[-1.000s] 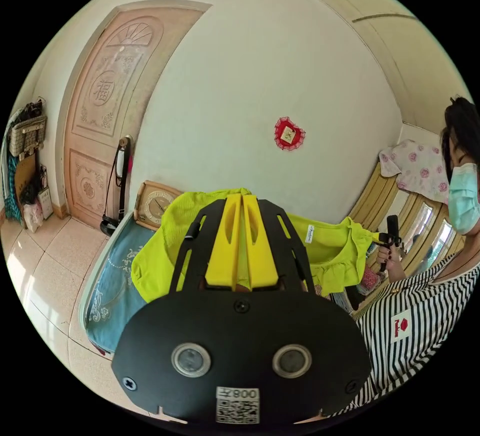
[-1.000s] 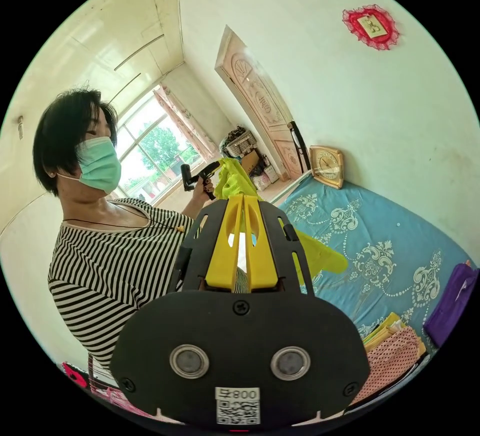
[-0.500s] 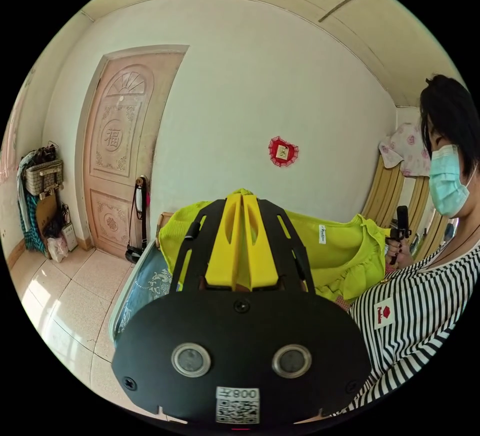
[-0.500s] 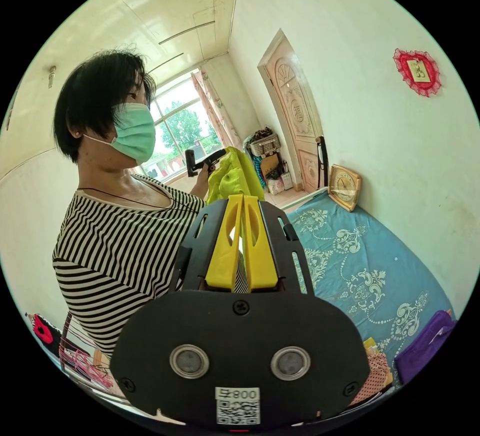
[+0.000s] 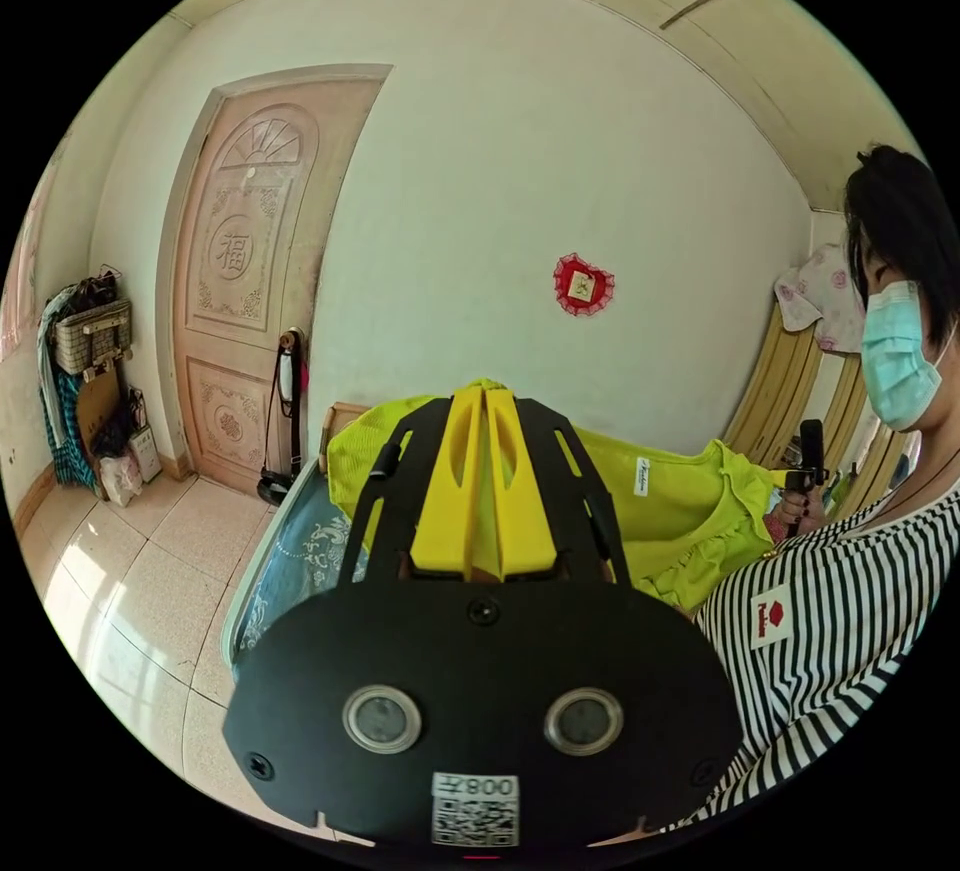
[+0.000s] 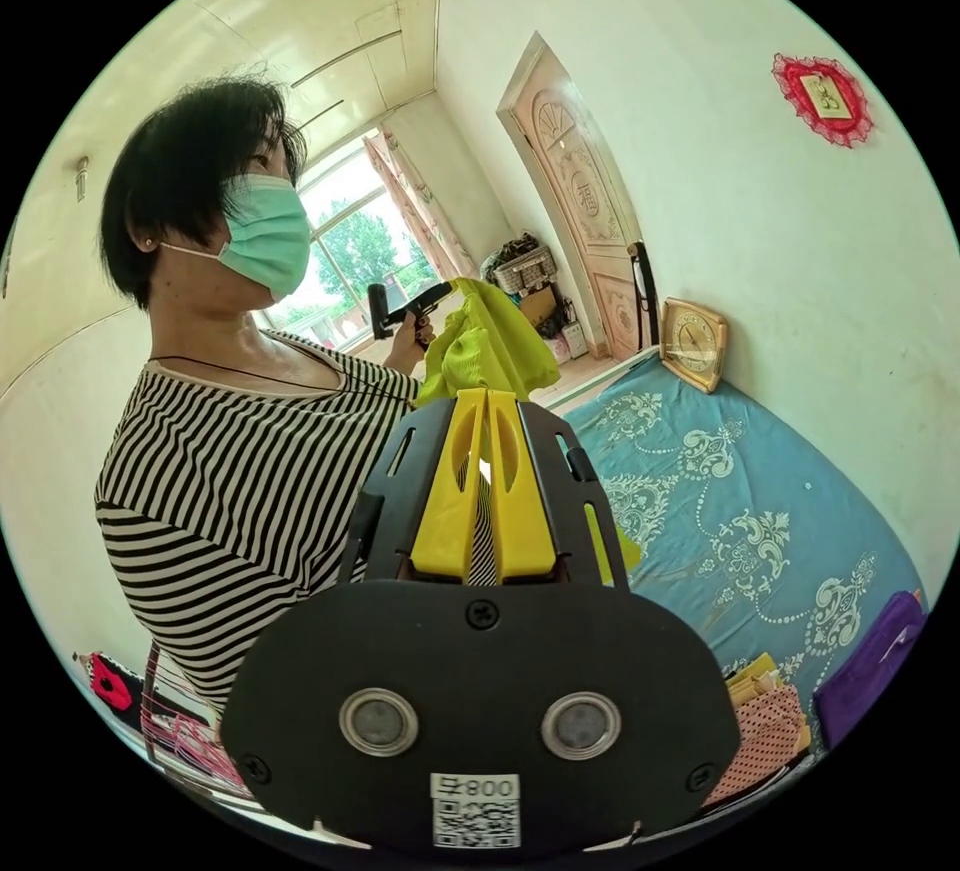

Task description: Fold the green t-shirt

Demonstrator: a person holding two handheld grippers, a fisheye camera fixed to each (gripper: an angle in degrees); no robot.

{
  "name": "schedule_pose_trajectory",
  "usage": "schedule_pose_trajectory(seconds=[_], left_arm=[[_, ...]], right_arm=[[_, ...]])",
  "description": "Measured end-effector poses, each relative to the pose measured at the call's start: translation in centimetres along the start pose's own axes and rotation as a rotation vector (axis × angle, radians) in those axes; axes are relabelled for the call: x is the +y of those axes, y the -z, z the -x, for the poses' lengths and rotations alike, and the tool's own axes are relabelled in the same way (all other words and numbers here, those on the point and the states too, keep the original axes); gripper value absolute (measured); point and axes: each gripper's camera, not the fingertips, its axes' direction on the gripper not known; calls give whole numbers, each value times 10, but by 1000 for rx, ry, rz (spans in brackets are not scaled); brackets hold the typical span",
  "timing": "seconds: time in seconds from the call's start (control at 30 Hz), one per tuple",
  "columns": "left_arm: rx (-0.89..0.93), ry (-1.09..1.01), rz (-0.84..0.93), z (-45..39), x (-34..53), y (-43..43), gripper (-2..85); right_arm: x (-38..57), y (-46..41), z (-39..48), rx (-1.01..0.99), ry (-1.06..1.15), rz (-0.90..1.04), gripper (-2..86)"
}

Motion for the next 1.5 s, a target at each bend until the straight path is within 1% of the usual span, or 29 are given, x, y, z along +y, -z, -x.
schedule_pose_trajectory(seconds=[0.23,0.63,0.97,1.17,1.27,1.4,1.5], left_arm=[[-2,7,-19,-7,-8,15,3],[-43,-27,-65,-22,-27,48,4],[-38,-94,-73,-21,-53,40,3],[-2,-103,-24,3,-68,0,3],[24,-82,30,26,-71,-35,3],[65,-25,151,72,-65,-107,3],[51,18,271,107,-51,-168,4]], right_arm=[[-13,-12,3,20,27,28,2],[-23,-24,8,-11,101,37,1],[-23,-28,6,-1,104,13,1],[-28,-37,-11,40,43,16,0],[-31,-48,-30,80,-6,36,0],[-34,-75,-79,166,-140,91,1],[-33,-105,-125,180,-256,153,2]])
